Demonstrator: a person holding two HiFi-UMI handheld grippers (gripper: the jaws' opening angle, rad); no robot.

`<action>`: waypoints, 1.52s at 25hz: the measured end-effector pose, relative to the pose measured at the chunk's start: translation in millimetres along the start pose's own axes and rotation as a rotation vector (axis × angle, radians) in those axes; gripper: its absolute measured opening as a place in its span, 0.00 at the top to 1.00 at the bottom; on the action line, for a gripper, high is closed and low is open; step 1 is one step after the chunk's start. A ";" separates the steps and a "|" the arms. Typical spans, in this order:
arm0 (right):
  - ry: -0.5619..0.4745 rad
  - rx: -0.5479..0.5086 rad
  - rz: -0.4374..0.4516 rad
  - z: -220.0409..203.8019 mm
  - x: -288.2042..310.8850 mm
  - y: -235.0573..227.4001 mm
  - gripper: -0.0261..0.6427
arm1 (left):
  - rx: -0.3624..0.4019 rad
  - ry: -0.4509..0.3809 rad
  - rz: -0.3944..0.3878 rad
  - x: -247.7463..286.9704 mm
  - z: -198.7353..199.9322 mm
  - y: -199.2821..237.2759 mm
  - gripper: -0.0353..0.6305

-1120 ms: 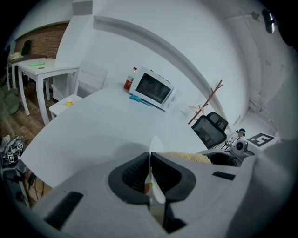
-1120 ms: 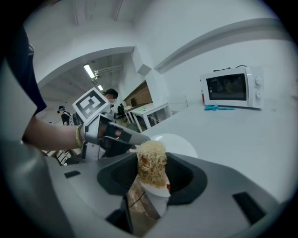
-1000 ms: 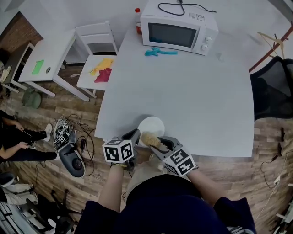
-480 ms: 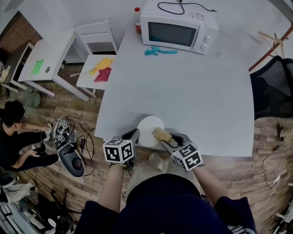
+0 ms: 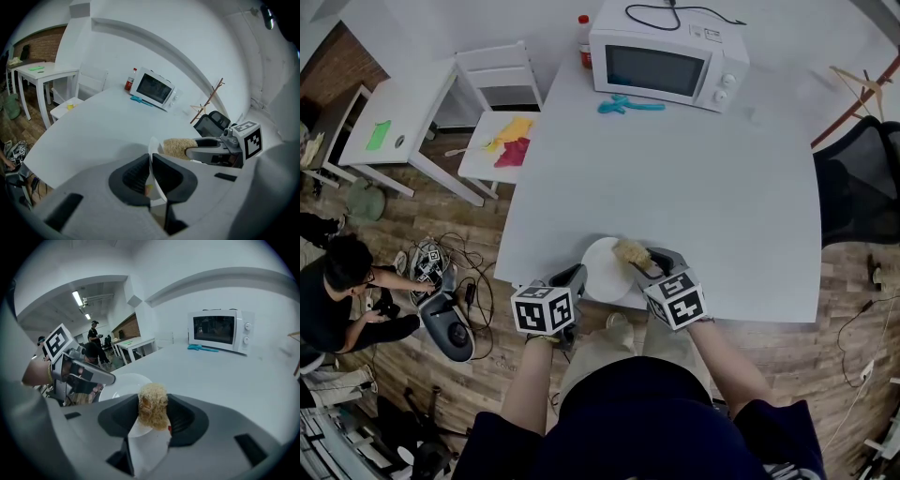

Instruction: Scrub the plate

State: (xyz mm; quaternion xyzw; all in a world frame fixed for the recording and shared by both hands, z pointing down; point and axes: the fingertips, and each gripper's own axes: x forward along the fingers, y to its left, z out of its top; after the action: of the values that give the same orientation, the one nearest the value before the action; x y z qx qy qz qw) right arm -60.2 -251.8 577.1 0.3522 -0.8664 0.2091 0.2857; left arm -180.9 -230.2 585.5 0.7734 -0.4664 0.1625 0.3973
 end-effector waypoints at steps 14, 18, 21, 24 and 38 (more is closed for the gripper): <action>-0.069 -0.066 0.190 34.5 1.9 68.6 0.69 | 0.003 0.001 0.021 0.3 -2.8 2.0 0.90; -0.060 -0.028 0.214 21.9 -3.4 75.6 0.69 | 0.008 0.005 0.026 0.5 -4.0 2.7 0.90; -0.042 0.049 0.235 9.0 -7.2 75.5 0.69 | 0.005 0.005 0.027 0.4 -4.5 2.9 0.90; -0.012 0.072 0.262 -7.4 -10.2 80.6 0.69 | 0.005 0.003 0.030 1.0 -4.1 3.3 0.90; 0.056 0.080 0.132 -45.8 -21.7 38.7 0.69 | 0.022 0.008 0.040 3.7 -3.8 6.4 0.90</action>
State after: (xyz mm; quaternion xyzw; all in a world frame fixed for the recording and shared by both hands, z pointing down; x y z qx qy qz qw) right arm -59.7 -189.6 591.2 0.2995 -0.8704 0.2717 0.2809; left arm -184.0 -231.1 593.3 0.7678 -0.4783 0.1786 0.3872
